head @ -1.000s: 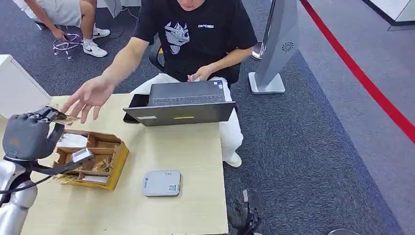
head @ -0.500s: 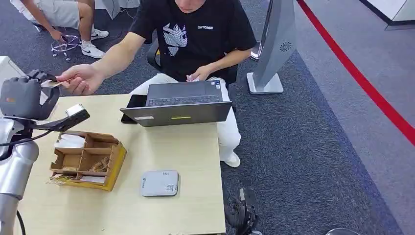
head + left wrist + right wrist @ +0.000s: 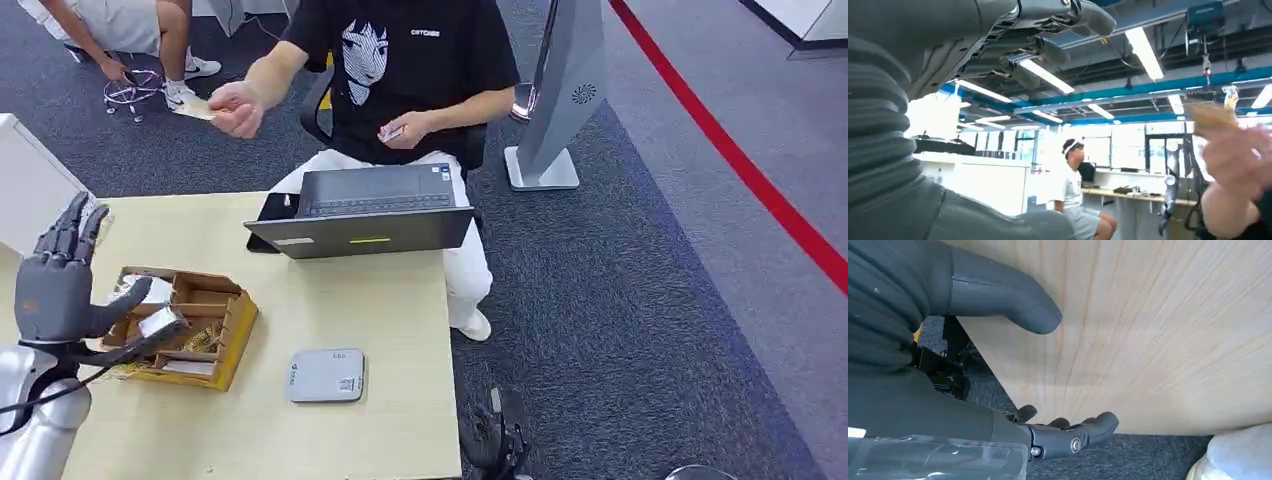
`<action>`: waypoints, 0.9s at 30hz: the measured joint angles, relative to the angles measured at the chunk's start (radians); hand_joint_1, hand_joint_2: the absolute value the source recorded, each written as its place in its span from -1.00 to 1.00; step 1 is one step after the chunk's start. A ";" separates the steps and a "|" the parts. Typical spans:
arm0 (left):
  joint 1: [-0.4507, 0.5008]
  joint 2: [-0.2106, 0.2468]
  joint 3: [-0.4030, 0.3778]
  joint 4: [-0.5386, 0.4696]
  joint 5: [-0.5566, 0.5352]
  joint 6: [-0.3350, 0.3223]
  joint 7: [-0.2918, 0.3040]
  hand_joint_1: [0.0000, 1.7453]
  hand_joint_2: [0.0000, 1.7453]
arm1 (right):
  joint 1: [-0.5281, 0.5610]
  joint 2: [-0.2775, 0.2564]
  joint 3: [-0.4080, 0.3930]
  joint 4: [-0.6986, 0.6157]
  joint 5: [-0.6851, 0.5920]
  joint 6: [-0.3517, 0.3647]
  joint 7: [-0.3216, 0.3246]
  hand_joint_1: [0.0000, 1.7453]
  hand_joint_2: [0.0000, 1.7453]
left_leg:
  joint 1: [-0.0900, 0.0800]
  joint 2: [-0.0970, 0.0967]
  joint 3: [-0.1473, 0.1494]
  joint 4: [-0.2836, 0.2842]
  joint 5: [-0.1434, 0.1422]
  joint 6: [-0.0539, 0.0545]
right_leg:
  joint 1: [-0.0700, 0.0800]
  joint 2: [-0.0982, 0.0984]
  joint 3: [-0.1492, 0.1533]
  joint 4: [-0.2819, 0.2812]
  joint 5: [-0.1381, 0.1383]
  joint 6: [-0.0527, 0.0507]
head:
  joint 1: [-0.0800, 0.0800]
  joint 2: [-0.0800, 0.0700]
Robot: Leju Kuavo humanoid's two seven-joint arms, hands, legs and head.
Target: Pass the card to the sensor for recognition and then transmit it.
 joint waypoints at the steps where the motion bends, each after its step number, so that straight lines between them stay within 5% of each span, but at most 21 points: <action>1: 0.031 -0.004 0.014 -0.034 0.006 0.008 -0.003 -1.00 1.00 | 0.001 0.000 0.000 0.000 -0.002 -0.002 -0.002 -1.00 1.00 | 0.000 0.000 0.000 0.000 0.000 0.000 | 0.000 0.000 0.000 0.000 0.000 0.000 | 0.000 0.000; 7: 0.221 -0.047 0.097 -0.216 0.013 0.093 -0.035 -1.00 1.00 | 0.006 0.000 0.000 0.000 -0.012 -0.010 -0.014 -1.00 1.00 | 0.000 -0.001 -0.001 0.000 0.000 0.000 | 0.000 -0.002 -0.001 0.000 0.000 0.000 | 0.000 0.000; 13: 0.297 -0.077 0.145 -0.298 0.026 0.110 -0.054 -1.00 1.00 | 0.006 0.000 0.000 0.000 -0.016 -0.017 -0.018 -1.00 1.00 | 0.000 -0.003 -0.002 0.000 0.000 -0.001 | 0.000 -0.004 0.000 0.000 0.000 0.000 | -0.001 0.000; 16: 0.368 -0.139 0.196 -0.355 0.136 0.179 -0.135 -1.00 1.00 | 0.009 0.000 0.000 0.001 -0.035 -0.017 -0.035 -1.00 1.00 | 0.000 -0.003 -0.002 0.000 0.000 -0.001 | -0.001 -0.004 0.000 0.000 0.000 0.000 | -0.002 0.000; 18: 0.421 -0.198 0.247 -0.400 0.313 0.180 -0.211 -1.00 1.00 | 0.011 -0.002 -0.001 0.001 -0.052 -0.012 -0.053 -1.00 1.00 | -0.001 -0.004 -0.002 0.000 0.000 0.000 | -0.001 -0.005 0.000 -0.001 -0.001 0.001 | 0.000 0.000; 21: 0.471 -0.269 0.317 -0.461 0.626 0.120 -0.238 -1.00 1.00 | 0.016 -0.003 -0.004 0.002 -0.074 0.003 -0.077 -1.00 1.00 | -0.001 -0.006 -0.004 0.000 -0.001 0.001 | -0.001 -0.008 0.000 -0.002 -0.001 0.001 | 0.000 0.000; 25: 0.463 -0.372 0.541 -0.400 0.895 -0.218 -0.239 -1.00 1.00 | 0.030 -0.005 -0.021 0.004 -0.107 0.051 -0.122 -1.00 1.00 | -0.001 -0.012 -0.005 0.000 -0.001 0.001 | -0.001 -0.014 0.002 -0.002 -0.003 0.003 | -0.002 0.000; 26: 0.449 -0.389 0.603 -0.351 0.907 -0.263 -0.239 -0.50 1.00 | 0.033 -0.006 -0.025 0.004 -0.112 0.066 -0.130 -1.00 1.00 | -0.001 -0.012 -0.005 0.000 -0.001 0.001 | -0.001 -0.014 0.002 -0.002 -0.003 0.003 | -0.001 0.000; 27: 0.426 -0.396 0.655 -0.289 0.918 -0.321 -0.229 1.00 1.00 | 0.034 -0.006 -0.029 0.005 -0.116 0.084 -0.138 -1.00 1.00 | -0.001 -0.014 -0.005 0.000 0.000 0.002 | -0.001 -0.016 0.002 -0.002 -0.003 0.003 | -0.001 0.000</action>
